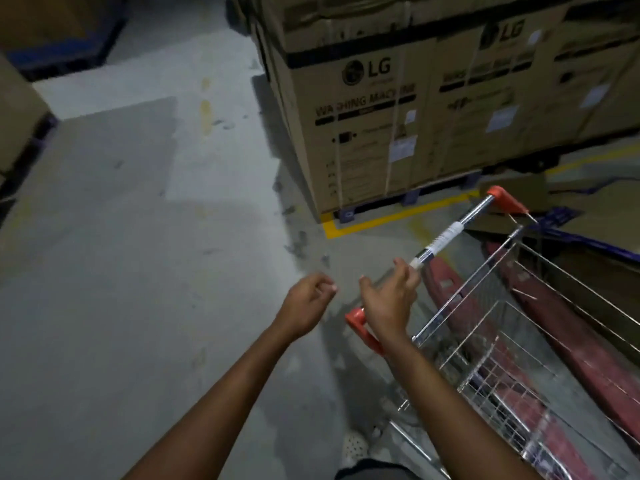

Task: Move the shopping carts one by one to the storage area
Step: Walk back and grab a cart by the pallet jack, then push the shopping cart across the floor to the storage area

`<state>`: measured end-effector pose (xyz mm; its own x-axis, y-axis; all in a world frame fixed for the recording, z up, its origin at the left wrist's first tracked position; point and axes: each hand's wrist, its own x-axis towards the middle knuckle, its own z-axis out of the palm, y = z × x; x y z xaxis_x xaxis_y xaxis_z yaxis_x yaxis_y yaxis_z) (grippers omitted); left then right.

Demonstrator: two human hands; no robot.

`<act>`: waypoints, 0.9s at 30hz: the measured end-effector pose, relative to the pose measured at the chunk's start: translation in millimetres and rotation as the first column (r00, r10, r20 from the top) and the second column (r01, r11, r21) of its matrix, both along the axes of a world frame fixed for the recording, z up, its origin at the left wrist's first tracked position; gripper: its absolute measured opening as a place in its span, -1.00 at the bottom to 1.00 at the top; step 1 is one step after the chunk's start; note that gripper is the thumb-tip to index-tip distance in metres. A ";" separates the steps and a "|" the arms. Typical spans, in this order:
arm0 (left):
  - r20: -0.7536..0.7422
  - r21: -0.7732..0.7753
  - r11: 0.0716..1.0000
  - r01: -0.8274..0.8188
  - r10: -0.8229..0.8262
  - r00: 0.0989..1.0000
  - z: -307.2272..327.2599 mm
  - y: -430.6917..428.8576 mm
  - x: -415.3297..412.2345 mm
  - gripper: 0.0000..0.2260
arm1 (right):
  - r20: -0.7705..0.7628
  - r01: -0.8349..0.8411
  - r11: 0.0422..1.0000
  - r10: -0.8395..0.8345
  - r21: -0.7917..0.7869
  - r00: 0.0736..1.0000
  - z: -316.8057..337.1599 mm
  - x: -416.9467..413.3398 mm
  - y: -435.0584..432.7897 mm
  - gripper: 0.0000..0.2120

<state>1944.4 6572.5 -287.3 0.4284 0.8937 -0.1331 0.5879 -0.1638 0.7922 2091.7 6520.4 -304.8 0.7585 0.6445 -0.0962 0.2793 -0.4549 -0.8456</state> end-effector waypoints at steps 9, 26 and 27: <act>0.066 0.101 0.902 0.419 -0.426 0.902 13.7 102.5 124.9 -0.83 | 0.163 0.221 0.964 -0.197 -0.147 0.967 -21.3 35.9 47.4 -0.23; -0.157 0.371 -0.004 0.928 -0.986 0.059 -13.1 168.7 257.6 -0.59 | 0.077 0.602 0.644 -0.650 -0.472 0.756 -9.9 36.6 72.2 -0.58; -0.183 0.384 -0.048 0.922 -0.983 0.025 -13.8 169.1 255.6 -0.61 | 0.062 0.618 0.622 -0.679 -0.482 0.731 -7.3 29.4 69.2 -0.62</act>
